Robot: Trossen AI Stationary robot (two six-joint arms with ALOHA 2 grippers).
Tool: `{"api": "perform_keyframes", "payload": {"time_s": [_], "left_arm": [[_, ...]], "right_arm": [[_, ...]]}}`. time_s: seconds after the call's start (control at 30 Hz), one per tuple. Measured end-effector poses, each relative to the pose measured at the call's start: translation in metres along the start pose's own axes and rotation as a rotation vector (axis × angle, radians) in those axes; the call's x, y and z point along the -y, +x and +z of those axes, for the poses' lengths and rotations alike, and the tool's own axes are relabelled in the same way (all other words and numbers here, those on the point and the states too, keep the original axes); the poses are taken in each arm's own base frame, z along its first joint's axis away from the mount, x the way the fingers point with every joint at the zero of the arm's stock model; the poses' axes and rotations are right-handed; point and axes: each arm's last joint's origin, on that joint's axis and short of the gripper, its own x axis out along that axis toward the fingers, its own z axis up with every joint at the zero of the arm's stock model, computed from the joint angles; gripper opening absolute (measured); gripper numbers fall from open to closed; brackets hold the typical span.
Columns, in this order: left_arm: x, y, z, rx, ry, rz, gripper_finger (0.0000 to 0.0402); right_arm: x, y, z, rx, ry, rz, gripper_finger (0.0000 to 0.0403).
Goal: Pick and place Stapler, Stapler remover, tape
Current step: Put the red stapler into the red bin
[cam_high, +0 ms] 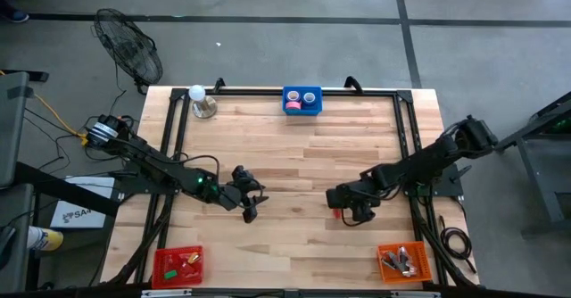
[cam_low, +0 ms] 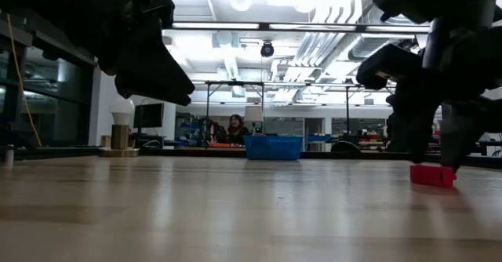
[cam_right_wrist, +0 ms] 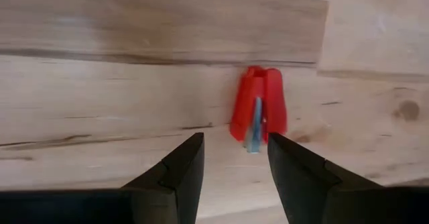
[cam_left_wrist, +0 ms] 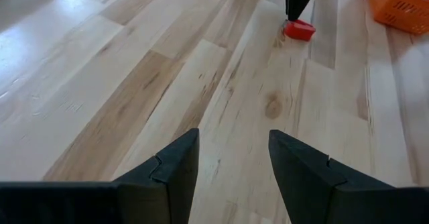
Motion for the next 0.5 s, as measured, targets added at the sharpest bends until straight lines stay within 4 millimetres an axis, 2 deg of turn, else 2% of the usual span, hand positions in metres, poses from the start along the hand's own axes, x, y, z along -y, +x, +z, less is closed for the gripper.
{"api": "perform_keyframes", "payload": {"time_s": [0.2, 0.5], "left_arm": [[0.0000, 0.0000, 0.0000, -0.001, 0.018, -0.001, 0.0177], [0.0005, 0.0001, -0.0004, -0.014, 0.020, -0.017, 0.0177]], "right_arm": [[0.0054, 0.0000, 0.0001, -0.025, -0.007, -0.062, 0.0162], [0.0046, 0.0018, 0.0008, 0.003, -0.039, -0.045, 0.0167]]}}
